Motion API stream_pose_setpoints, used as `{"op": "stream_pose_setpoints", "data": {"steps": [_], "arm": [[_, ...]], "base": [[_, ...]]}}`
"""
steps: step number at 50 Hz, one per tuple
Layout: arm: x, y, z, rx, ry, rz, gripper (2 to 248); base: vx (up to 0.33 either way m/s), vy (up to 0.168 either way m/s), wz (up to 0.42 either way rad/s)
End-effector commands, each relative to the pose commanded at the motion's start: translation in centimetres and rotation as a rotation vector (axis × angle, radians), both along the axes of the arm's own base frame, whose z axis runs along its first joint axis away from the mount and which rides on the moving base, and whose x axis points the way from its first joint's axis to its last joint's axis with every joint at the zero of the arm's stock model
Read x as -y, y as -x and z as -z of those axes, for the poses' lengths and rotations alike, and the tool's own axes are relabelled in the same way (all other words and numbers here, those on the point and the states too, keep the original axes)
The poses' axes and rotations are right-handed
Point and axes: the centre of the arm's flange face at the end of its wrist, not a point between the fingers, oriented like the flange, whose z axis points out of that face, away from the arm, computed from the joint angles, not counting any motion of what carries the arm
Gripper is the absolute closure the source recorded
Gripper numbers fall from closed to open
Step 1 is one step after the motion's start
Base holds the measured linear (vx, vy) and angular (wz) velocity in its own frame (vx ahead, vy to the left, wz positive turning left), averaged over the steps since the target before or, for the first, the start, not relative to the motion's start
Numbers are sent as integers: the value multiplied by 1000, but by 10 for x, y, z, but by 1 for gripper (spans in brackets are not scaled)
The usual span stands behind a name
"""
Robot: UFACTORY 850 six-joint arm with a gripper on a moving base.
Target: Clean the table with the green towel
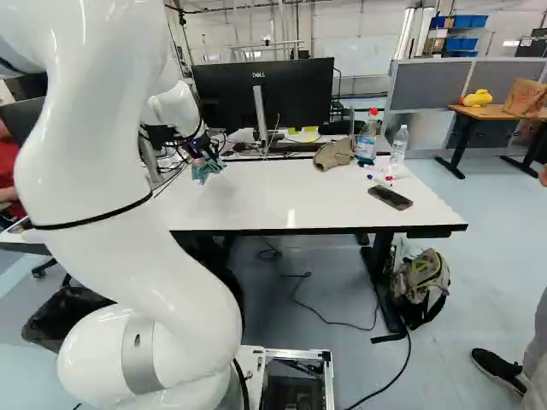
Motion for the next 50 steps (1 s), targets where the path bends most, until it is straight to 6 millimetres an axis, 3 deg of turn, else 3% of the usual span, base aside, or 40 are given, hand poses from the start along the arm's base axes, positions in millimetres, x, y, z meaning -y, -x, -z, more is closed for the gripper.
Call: {"op": "stream_pose_setpoints", "data": {"steps": [26,50], "arm": [[-3,51,-1,-10,3,-35,191],[17,97,0,-13,4,-27,191]], "base": [[0,0,0],[0,0,0]]}}
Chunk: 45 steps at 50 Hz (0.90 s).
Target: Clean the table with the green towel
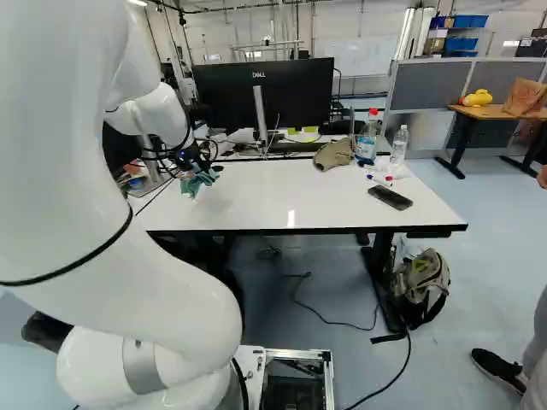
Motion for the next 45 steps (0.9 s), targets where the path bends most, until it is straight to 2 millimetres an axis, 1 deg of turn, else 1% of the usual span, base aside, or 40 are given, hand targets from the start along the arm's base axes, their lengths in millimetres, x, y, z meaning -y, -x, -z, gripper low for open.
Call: {"op": "stream_pose_setpoints", "data": {"steps": [21,45], "arm": [[28,31,2,5,-1,39,191],[28,31,2,5,-1,40,189]], "base": [[0,0,0],[0,0,0]]}}
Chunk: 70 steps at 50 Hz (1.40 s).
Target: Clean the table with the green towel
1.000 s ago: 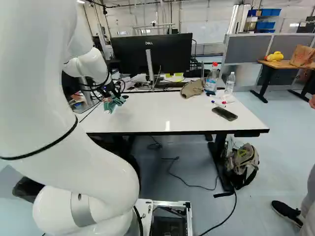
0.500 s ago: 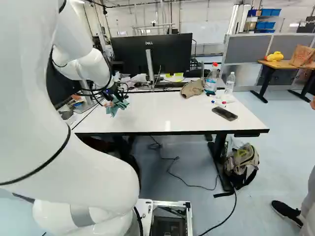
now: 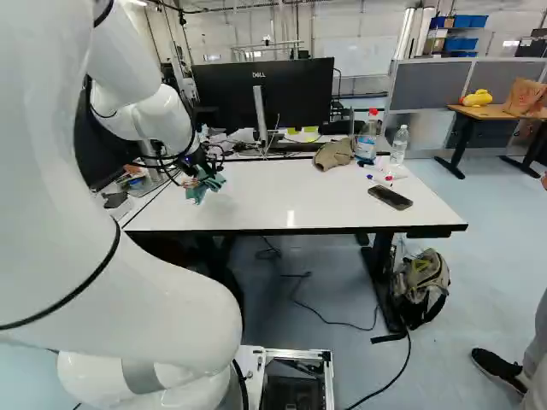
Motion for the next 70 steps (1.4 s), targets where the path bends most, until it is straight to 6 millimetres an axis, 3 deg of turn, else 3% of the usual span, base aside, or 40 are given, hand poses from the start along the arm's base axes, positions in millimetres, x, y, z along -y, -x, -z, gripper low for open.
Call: {"op": "stream_pose_setpoints", "data": {"steps": [3,4,8,9,13,14,18,19,24,25,29,30,45,70], "arm": [[0,0,0,0,0,0,189],[0,0,0,0,0,0,160],[0,0,0,0,0,0,160],[0,0,0,0,0,0,126],[0,0,0,0,0,0,126],[0,0,0,0,0,0,91],[0,0,0,0,0,0,91],[0,0,0,0,0,0,55],[0,0,0,0,0,0,55],[0,0,0,0,0,0,17],[0,0,0,0,0,0,17],[0,0,0,0,0,0,3],[4,-1,0,0,0,9,3],[41,-16,0,-1,0,104,3]], "base": [[0,0,0],[0,0,0],[0,0,0],[0,0,0],[0,0,0],[0,0,0],[0,0,0],[0,0,0],[0,0,0],[0,0,0],[0,0,0],[0,0,0],[0,0,0],[0,0,0]]}}
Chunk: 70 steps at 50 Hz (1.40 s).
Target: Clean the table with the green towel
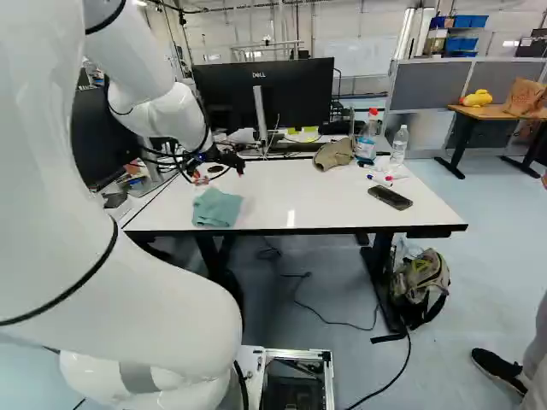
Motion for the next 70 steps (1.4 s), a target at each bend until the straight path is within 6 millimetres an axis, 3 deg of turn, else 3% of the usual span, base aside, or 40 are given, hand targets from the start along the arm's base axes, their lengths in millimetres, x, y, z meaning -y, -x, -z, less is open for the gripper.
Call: {"op": "stream_pose_setpoints", "data": {"steps": [29,62,70], "arm": [[47,-19,-1,-2,0,114,3],[100,-19,0,-2,0,236,3],[102,-19,0,-2,0,241,3]], "base": [[0,0,0],[0,0,0],[0,0,0]]}}
